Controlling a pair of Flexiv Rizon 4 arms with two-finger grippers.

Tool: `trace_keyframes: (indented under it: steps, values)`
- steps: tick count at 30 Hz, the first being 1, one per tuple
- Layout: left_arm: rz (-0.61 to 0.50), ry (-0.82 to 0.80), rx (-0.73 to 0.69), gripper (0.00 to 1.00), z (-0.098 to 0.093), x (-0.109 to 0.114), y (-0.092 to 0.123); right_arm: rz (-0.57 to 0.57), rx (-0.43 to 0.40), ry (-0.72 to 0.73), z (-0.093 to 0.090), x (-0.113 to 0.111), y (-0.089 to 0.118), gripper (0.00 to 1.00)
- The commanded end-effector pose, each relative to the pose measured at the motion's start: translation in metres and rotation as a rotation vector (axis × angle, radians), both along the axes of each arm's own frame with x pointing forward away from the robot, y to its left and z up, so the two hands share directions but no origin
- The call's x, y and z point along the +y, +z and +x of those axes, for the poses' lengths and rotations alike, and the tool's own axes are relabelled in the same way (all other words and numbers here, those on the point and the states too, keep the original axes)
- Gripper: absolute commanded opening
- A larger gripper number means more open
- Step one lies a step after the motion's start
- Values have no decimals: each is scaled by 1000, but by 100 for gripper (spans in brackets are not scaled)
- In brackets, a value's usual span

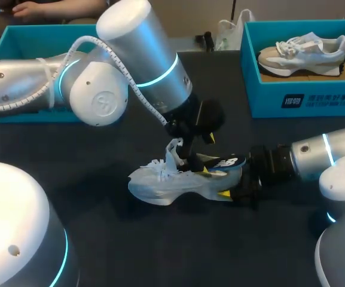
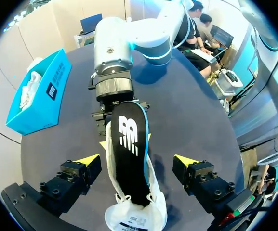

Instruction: Take the shoe out of the shoebox, open the shoe tongue, remove and reinsert the insole, then place the shoe into the shoebox

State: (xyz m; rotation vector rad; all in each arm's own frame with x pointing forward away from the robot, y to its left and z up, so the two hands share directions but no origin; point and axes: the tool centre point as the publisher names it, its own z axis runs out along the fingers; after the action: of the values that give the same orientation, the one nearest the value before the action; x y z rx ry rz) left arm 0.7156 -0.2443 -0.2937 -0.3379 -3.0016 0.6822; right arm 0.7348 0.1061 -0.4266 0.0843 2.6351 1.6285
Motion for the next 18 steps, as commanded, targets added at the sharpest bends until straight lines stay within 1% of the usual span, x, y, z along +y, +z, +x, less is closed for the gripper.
trace_keyframes:
  steps: [1, 7, 9, 11, 12, 13, 18]
  values:
    - [-1, 1, -2, 100, 0, 1, 0, -3, -1, -2, 3, 1, -6, 0]
    - [-1, 1, -2, 100, 0, 1, 0, -3, -1, -2, 3, 1, -6, 0]
    - [-14, 25, -66, 100, -2, 1, 2, -3, -1, -2, 3, 1, -6, 0]
    - [-27, 37, -81, 100, -4, 0, 2, -3, -1, -2, 3, 1, -6, 0]
    - [-17, 52, -124, 100, -4, -1, 1, -3, -1, -2, 3, 1, -6, 0]
    - [-35, 53, -107, 100, -5, -2, 0, -3, -1, -2, 3, 1, -6, 0]
    - [-21, 76, -153, 100, -10, -4, -6, -3, -1, -2, 3, 1, -6, 0]
